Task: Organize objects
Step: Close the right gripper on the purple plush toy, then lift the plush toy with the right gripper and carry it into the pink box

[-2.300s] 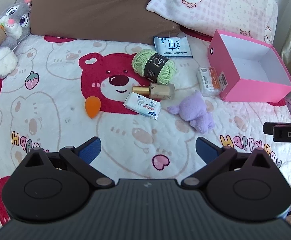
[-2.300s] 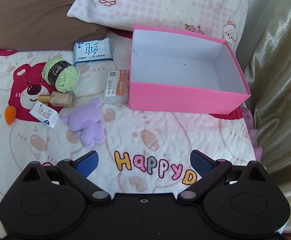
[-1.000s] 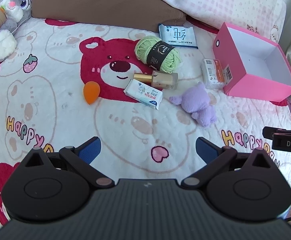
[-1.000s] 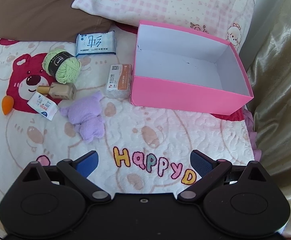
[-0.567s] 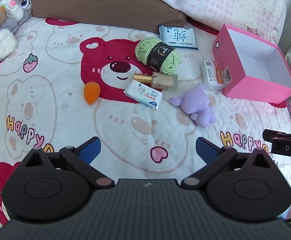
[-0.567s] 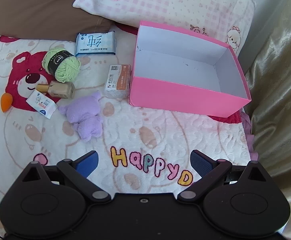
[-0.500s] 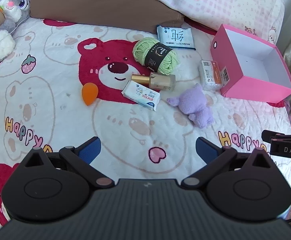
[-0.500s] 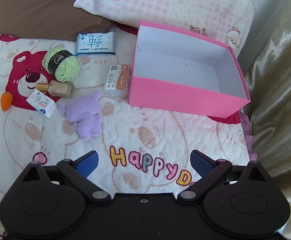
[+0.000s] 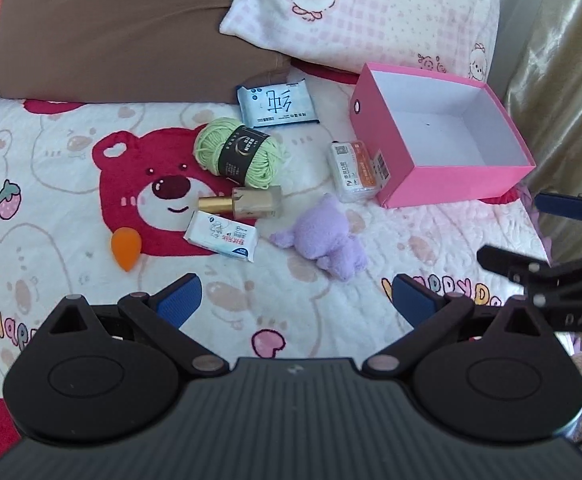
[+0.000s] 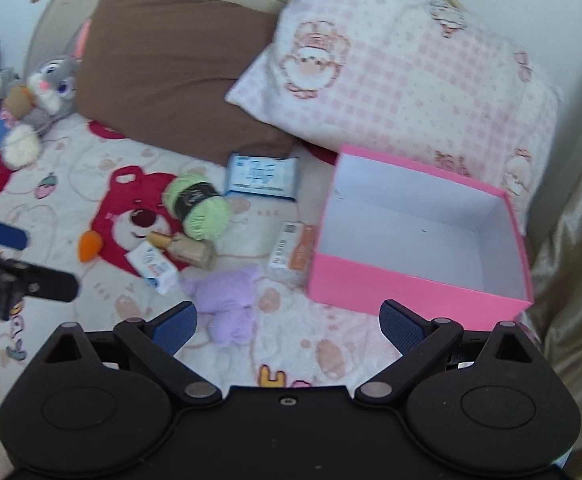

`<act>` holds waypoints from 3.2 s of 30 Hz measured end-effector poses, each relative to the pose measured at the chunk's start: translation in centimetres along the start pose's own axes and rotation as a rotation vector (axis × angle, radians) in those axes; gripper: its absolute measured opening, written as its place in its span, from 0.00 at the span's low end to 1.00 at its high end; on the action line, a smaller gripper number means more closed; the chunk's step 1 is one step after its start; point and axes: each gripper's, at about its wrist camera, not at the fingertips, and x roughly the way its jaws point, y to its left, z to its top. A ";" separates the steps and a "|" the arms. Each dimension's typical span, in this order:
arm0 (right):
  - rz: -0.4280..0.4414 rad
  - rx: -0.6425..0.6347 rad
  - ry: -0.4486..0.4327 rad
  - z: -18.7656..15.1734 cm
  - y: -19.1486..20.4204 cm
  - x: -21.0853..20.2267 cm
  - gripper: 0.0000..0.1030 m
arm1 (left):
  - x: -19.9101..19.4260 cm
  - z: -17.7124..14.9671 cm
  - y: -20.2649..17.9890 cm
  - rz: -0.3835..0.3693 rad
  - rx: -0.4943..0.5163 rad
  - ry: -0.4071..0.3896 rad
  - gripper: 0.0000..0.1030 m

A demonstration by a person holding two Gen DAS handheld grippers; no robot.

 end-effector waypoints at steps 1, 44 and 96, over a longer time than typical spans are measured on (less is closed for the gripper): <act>0.032 -0.026 0.008 -0.2 0.4 0.3 0.96 | 0.5 0.1 -0.1 -0.022 -0.002 0.006 1.00; 0.291 -0.036 0.085 -6.3 1.6 19.9 0.49 | 20.6 -2.6 0.7 -0.261 -0.168 0.019 0.31; 0.100 0.180 -0.083 2.9 -11.4 2.1 0.48 | 7.2 10.9 -15.0 -0.417 -0.024 -0.073 0.29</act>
